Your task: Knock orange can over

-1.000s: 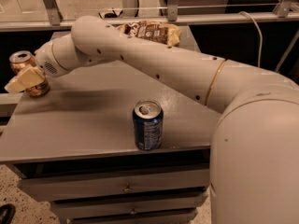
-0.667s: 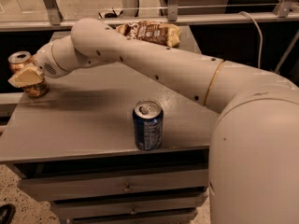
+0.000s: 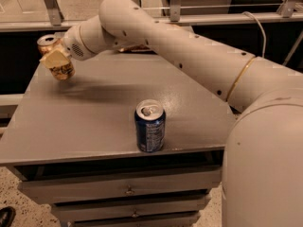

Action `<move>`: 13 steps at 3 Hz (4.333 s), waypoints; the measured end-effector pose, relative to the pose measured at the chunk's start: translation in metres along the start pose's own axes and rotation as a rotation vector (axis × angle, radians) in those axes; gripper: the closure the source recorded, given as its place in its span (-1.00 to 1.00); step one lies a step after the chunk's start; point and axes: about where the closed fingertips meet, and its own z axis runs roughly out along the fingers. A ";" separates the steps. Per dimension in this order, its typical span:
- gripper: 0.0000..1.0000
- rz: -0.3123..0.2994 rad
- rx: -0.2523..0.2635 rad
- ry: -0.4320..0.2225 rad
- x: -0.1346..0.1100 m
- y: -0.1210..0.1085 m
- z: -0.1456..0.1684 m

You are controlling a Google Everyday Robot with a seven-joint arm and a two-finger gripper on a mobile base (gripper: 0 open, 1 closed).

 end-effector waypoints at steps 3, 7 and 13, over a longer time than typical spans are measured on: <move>1.00 -0.336 -0.013 0.317 -0.014 -0.080 -0.067; 0.27 -0.356 -0.447 0.829 0.121 0.011 -0.146; -1.00 -0.238 -0.446 0.653 0.127 0.034 -0.152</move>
Offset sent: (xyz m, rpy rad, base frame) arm 0.0165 -0.1443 0.0279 -0.6601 -0.0214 0.3803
